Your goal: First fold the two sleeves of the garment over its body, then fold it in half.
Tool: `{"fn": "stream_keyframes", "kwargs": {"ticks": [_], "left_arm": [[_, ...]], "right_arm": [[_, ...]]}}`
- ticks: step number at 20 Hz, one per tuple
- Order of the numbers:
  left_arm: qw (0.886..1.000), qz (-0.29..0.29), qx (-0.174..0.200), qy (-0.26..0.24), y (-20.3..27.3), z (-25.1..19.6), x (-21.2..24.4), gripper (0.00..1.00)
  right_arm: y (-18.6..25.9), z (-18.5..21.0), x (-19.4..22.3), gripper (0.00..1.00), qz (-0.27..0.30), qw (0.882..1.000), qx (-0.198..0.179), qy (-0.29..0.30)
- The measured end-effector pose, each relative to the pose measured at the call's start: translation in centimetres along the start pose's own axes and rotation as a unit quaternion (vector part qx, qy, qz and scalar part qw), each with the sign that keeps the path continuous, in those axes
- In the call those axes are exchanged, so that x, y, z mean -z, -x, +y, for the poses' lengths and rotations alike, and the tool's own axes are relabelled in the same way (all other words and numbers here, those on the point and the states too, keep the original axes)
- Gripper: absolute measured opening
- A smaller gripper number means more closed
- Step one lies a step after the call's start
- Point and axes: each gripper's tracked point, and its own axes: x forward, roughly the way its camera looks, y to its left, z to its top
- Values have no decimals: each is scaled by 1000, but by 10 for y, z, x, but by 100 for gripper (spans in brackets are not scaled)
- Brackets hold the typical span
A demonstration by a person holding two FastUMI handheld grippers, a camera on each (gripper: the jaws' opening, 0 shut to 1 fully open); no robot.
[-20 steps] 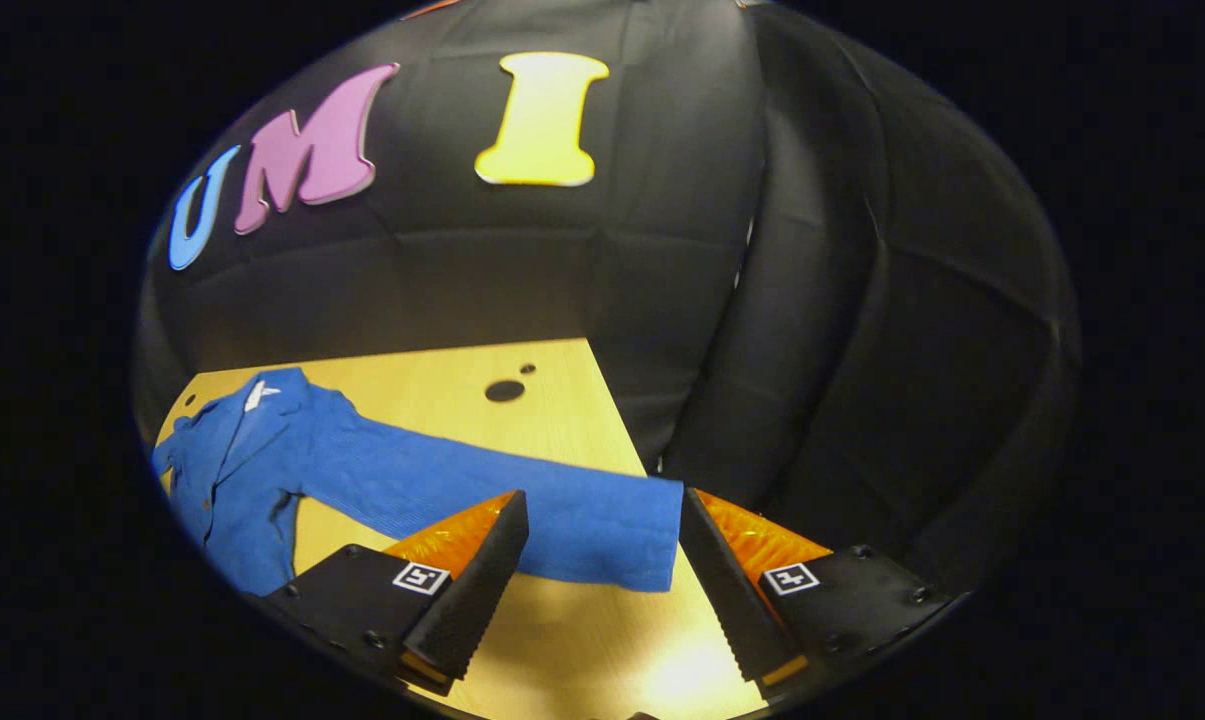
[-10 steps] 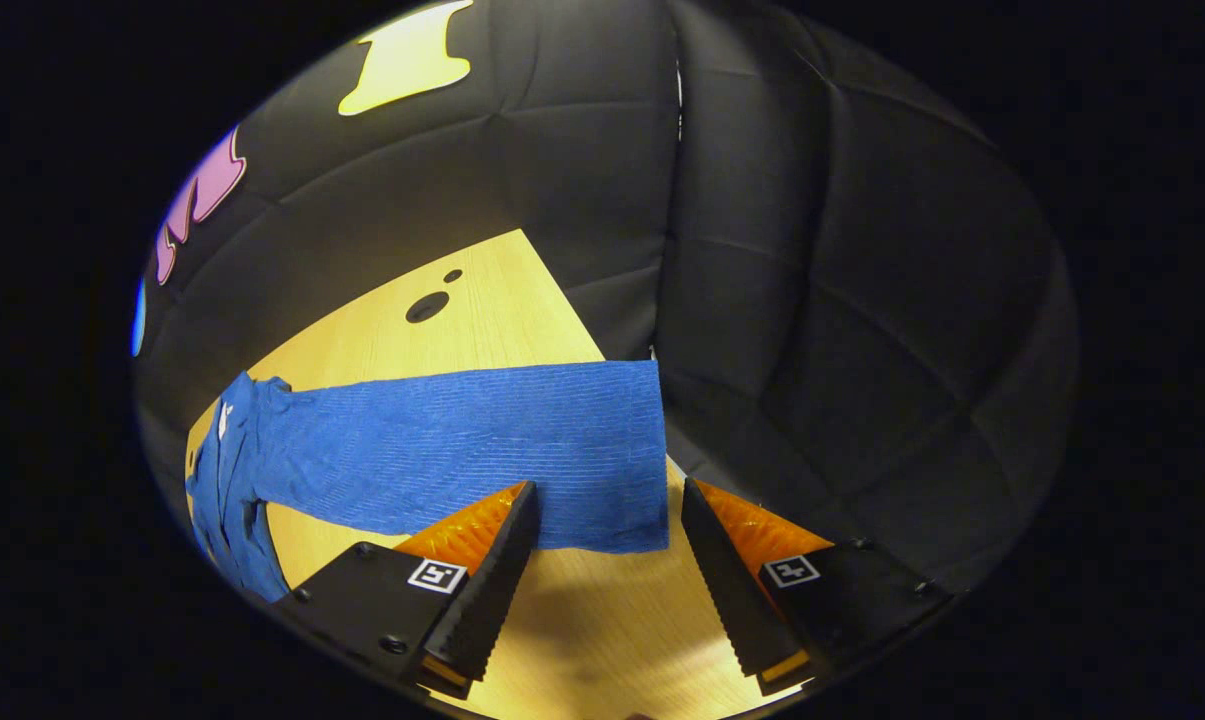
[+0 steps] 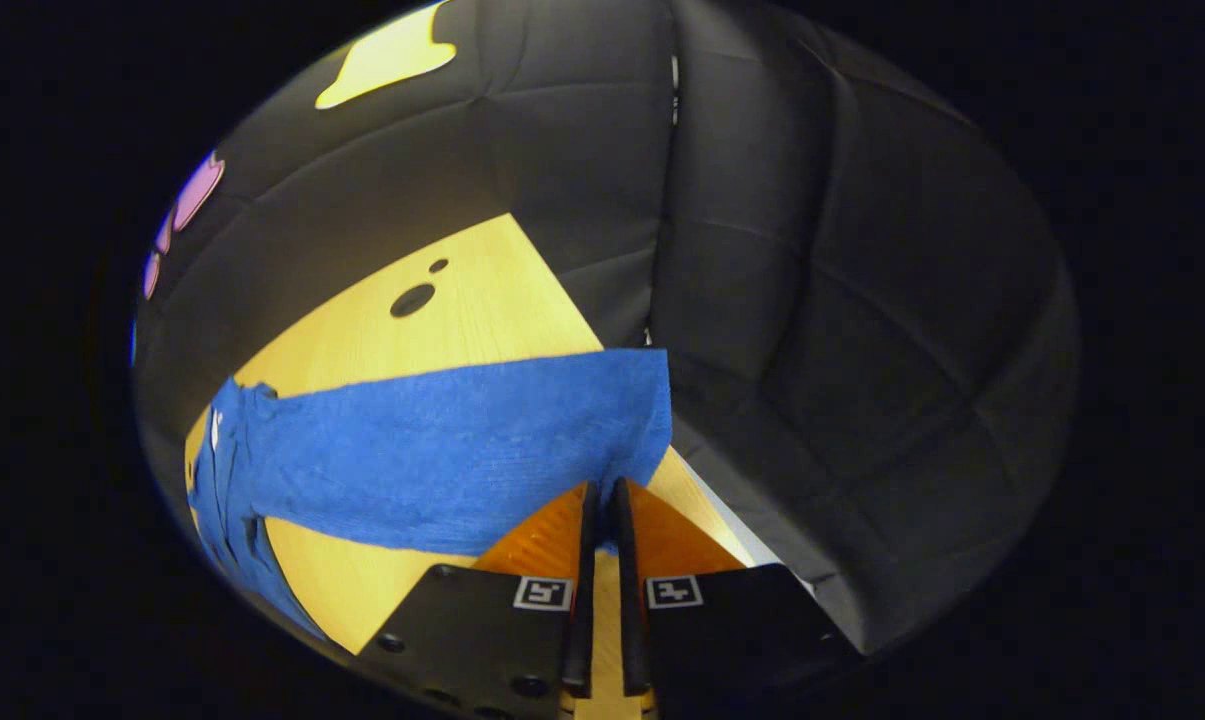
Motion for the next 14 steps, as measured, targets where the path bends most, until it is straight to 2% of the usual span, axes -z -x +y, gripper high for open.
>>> {"fn": "stream_keyframes", "kwargs": {"ticks": [1, 2, 5, 8, 10, 14], "left_arm": [[1000, -3, -3, -5, 2, 3, -2, 81], [1000, -6, -7, -10, 4, 7, -2, 81], [1000, -6, -16, -3, 11, 17, -1, 81], [1000, 0, -17, 16, 16, 24, 7, 81], [1000, -3, -8, 28, 18, 26, 9, 81], [998, -21, 23, 46, 23, 36, 4, 81]], "right_arm": [[-4, -2, 0, 13, -5, 1000, 2, 2], [-6, -2, -3, 1, -11, 1000, 7, 8], [5, 7, -3, 1, -11, 1000, 0, 12], [18, 16, -21, 0, -44, 999, -2, 14], [39, 19, -31, 1, -62, 997, 2, 34], [102, 52, -60, 1, -132, 989, -8, 61]]}}
